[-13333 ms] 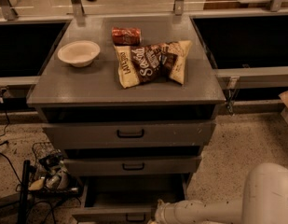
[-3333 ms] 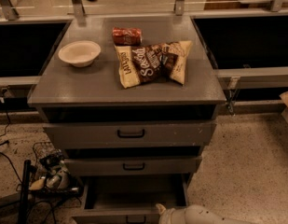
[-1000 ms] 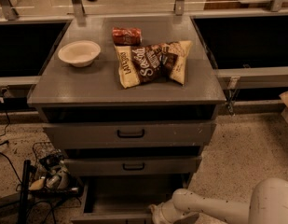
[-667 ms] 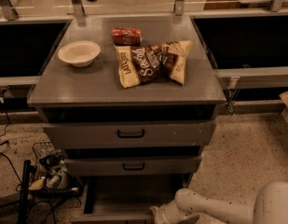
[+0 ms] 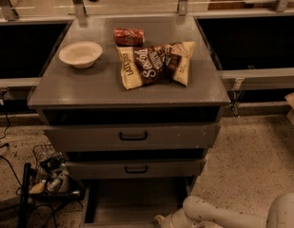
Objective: Open bottom drawer
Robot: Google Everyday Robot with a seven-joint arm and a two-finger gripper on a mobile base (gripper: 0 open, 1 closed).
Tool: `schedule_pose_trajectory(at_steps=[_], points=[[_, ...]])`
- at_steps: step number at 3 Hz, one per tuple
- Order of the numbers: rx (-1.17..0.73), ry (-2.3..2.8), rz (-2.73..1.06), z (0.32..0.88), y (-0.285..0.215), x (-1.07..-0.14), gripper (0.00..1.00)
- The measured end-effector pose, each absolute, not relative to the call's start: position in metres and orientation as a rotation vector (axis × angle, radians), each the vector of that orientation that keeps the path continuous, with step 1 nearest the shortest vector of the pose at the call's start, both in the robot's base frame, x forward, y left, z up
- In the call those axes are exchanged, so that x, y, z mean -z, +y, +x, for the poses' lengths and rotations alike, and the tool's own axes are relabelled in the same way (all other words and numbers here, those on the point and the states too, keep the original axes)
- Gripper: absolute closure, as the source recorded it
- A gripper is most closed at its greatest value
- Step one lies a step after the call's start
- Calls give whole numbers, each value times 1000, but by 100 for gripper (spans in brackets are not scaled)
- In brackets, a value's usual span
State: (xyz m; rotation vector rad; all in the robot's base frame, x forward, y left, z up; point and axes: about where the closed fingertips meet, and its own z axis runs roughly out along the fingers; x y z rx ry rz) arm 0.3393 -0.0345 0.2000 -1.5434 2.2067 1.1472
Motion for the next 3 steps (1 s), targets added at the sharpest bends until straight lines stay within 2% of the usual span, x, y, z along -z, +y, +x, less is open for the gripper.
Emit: schedule_pose_trajectory(at_steps=[3], points=[[-1195, 2193, -1587, 327, -30, -201, 0]])
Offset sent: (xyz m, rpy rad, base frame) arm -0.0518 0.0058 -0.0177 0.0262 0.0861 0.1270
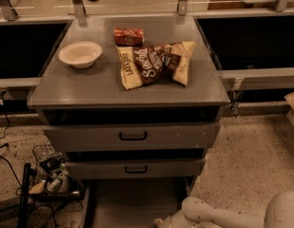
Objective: Open bottom drawer
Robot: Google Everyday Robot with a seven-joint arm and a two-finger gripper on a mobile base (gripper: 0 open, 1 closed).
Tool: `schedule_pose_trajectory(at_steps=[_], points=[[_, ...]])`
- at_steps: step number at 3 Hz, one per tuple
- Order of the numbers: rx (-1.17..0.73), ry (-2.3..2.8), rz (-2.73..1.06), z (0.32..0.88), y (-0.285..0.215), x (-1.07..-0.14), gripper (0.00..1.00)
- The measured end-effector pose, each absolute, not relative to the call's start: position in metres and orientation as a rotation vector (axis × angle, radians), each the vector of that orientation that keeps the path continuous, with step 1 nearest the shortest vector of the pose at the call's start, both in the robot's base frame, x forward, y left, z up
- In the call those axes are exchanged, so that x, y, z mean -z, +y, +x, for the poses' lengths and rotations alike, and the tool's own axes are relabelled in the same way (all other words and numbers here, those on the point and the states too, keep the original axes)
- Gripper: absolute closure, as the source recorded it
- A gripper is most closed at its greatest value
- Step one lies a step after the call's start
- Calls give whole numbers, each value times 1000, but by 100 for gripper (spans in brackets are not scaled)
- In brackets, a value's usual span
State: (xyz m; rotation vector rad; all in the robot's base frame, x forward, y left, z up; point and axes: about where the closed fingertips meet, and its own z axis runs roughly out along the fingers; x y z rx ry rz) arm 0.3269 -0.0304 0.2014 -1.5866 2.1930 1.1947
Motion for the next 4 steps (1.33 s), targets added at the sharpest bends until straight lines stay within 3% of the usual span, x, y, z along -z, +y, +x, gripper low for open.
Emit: schedule_pose_trajectory(at_steps=[4], points=[[-1268, 2126, -1683, 277, -27, -197, 0]])
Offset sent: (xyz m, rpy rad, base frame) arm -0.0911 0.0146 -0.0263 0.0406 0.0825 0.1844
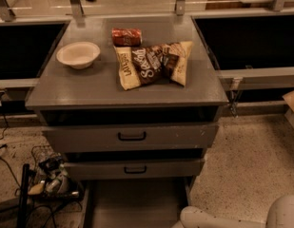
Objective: Open bottom drawer
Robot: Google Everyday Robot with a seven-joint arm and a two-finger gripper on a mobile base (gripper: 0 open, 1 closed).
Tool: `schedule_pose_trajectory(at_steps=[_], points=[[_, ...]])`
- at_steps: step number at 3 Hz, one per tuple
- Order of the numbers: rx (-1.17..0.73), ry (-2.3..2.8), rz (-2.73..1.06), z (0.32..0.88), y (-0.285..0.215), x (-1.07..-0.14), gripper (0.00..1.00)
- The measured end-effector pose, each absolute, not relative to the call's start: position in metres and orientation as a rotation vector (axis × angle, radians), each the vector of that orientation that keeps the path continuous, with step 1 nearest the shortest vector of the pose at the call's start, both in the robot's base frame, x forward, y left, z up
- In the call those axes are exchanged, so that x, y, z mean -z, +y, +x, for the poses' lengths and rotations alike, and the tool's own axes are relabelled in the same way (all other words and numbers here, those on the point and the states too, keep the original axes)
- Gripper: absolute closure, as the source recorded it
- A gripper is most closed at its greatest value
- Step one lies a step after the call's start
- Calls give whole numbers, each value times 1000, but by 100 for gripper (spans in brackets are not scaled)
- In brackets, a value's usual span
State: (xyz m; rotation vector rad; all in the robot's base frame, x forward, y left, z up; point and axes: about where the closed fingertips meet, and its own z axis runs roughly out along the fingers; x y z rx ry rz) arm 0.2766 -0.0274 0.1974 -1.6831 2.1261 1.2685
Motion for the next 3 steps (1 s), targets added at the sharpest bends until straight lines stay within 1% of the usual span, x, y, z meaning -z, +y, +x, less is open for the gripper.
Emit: schedule_pose_trajectory(at_steps=[1, 2, 3], points=[[-1270, 2124, -1687, 272, -28, -197, 0], [-1279, 2111, -1713, 242, -34, -196, 0], [-1279, 2111, -1713, 242, -34, -196, 0]])
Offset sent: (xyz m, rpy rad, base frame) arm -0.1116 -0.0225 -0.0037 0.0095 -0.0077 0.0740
